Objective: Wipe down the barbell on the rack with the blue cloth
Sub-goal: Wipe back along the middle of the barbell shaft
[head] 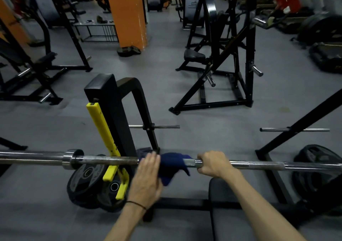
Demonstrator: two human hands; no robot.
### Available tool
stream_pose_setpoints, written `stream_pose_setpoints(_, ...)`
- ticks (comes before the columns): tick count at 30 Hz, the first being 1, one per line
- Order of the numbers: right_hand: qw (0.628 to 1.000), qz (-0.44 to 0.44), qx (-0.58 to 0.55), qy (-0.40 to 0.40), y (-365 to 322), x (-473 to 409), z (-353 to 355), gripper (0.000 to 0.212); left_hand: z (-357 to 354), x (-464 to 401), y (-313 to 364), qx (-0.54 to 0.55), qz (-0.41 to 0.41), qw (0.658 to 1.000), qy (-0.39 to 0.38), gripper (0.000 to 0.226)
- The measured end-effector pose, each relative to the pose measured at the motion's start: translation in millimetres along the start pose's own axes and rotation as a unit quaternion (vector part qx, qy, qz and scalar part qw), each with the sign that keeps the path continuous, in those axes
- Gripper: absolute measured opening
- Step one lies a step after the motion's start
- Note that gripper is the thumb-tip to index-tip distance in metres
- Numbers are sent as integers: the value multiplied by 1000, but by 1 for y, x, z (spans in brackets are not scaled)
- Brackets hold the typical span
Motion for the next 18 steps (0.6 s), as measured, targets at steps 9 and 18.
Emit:
stream_pose_setpoints(9,965,-38,39,257,-36,26,-9,31,-23,-19,101,52,-6,998,-23,98)
stream_pose_setpoints(18,963,17,32,267,-27,30,-10,39,9,14,-12,-23,28,999,5,91)
Point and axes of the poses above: each hand's wrist, its own x-axis away from the middle knuckle, its own z-axis out of the back of the hand, y = z × x, the point moved 6 cm from there along -x, towards the middle knuckle, and after that the axes turned 15 degrees about y, right-handed, at the moved point
